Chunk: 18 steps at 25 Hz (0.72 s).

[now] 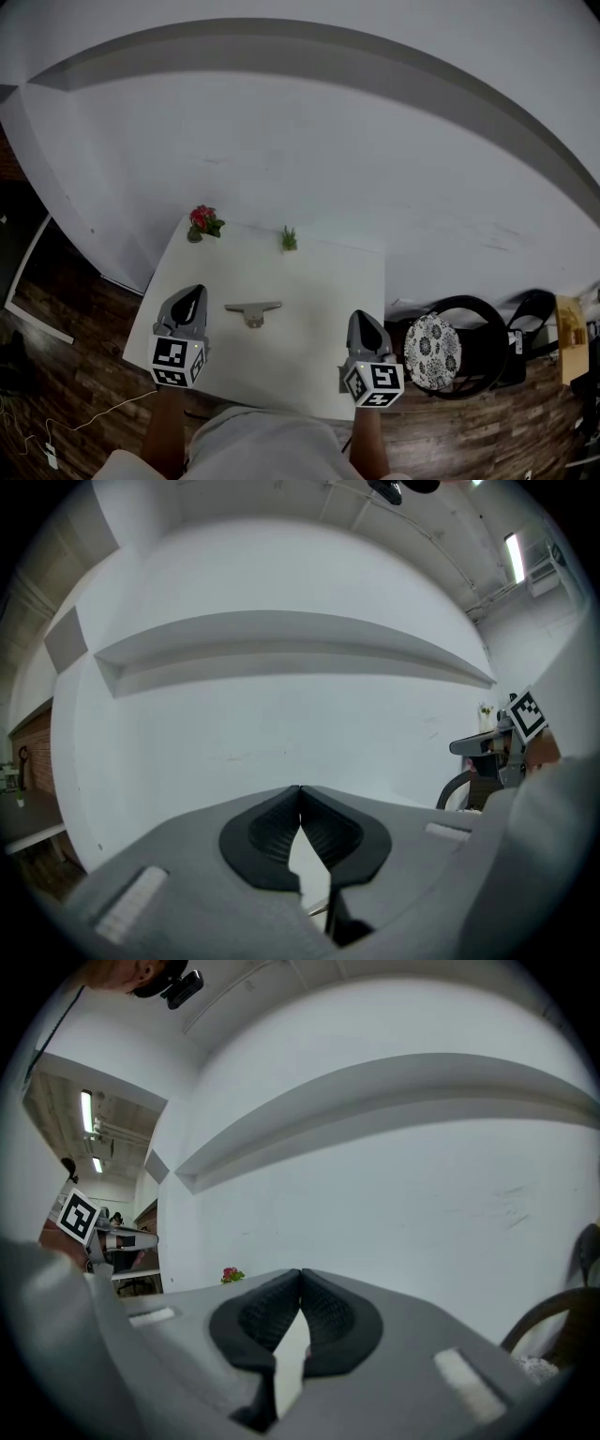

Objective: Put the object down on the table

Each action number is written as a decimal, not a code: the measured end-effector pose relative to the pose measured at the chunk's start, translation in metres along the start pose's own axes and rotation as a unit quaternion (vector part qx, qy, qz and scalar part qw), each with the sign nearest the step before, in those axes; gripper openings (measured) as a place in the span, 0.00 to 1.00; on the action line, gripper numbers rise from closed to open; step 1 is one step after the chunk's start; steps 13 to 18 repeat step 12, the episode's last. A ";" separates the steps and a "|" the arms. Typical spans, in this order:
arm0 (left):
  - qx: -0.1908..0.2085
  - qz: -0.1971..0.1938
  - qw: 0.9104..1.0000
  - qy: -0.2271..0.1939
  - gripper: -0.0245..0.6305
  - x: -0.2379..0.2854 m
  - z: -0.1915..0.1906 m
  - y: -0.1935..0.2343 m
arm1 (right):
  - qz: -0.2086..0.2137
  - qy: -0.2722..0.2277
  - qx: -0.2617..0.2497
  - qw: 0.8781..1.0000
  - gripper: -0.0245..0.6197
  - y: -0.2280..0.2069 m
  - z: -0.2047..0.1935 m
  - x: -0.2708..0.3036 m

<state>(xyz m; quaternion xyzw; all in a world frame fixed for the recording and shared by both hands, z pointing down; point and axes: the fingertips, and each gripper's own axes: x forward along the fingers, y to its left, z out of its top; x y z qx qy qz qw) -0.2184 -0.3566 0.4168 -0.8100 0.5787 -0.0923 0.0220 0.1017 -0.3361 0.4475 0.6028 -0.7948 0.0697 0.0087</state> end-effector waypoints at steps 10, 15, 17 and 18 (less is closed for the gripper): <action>-0.002 0.000 1.000 0.001 0.05 -0.003 -0.002 0.003 | 0.004 0.000 -0.006 1.000 0.04 0.004 0.002 0.000; -0.001 0.000 1.000 0.000 0.05 -0.002 -0.001 0.003 | 0.001 0.000 -0.006 1.000 0.04 0.002 0.002 0.000; -0.001 0.000 1.000 0.000 0.05 -0.002 -0.001 0.003 | 0.001 0.000 -0.006 1.000 0.04 0.002 0.002 0.000; -0.001 0.000 1.000 0.000 0.05 -0.002 -0.001 0.003 | 0.001 0.000 -0.006 1.000 0.04 0.002 0.002 0.000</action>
